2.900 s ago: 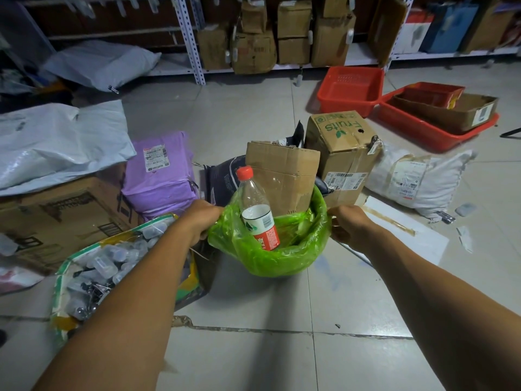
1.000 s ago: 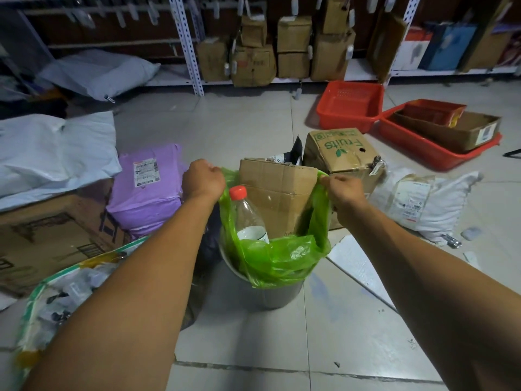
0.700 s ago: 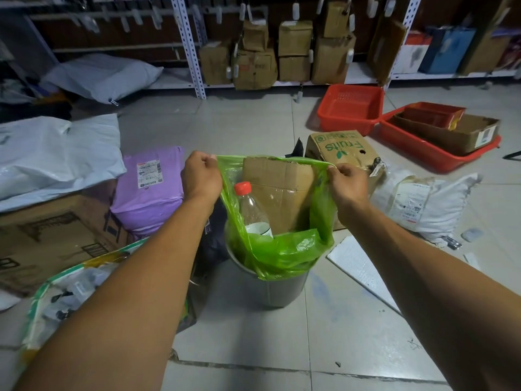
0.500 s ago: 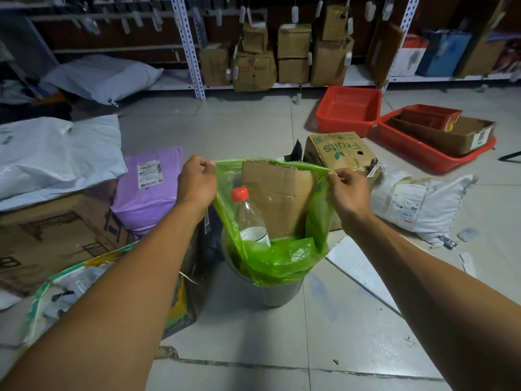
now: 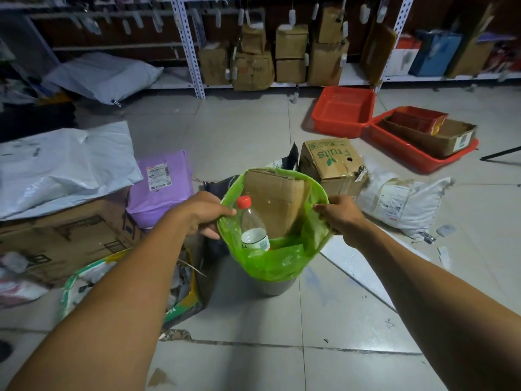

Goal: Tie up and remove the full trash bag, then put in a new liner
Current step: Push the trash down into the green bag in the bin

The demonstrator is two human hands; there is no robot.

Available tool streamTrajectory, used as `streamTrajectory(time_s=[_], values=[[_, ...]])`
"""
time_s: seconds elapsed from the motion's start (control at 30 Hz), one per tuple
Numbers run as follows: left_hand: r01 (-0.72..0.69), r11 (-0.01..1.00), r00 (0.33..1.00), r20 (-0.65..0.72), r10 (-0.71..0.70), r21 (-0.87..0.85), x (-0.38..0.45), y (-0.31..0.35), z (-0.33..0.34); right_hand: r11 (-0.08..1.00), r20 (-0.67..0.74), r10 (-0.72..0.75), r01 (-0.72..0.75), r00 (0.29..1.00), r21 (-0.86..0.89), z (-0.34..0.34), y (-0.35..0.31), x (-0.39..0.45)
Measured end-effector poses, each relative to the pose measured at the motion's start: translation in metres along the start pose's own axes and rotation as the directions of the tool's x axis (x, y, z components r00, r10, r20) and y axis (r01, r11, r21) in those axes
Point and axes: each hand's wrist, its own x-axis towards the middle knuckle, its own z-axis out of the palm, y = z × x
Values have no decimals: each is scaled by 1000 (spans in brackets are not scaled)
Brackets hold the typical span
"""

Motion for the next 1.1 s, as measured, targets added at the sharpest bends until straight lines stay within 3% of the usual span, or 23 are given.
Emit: streamTrajectory(time_s=[0.2,0.4,0.5,0.7,0.8,0.97,1.1], values=[[-19,998,1000,-17,18,-59,-4,35,-15,997,-10,25,-25,1000,69,-9,-38,4],[-151,988,934,-323,152,30,16,56,-43,996,-188,-35,49,982,68,-23,-67,26],[-168,984,914,-366,175,53,24,62,-51,997,-229,-46,60,972,55,-24,-73,33],[-162,986,914,-371,163,33,22,60,-48,998,-85,20,-15,996,65,-26,-71,20],[-161,987,919,-363,153,6,20,55,-46,983,-42,111,-103,993,153,-35,-62,7],[-180,981,919,-367,142,-70,12,56,-41,983,88,182,-181,979,-22,-49,-60,-14],[-196,975,917,-373,144,-107,5,63,-31,982,149,187,-184,971,-30,-53,-71,-23]])
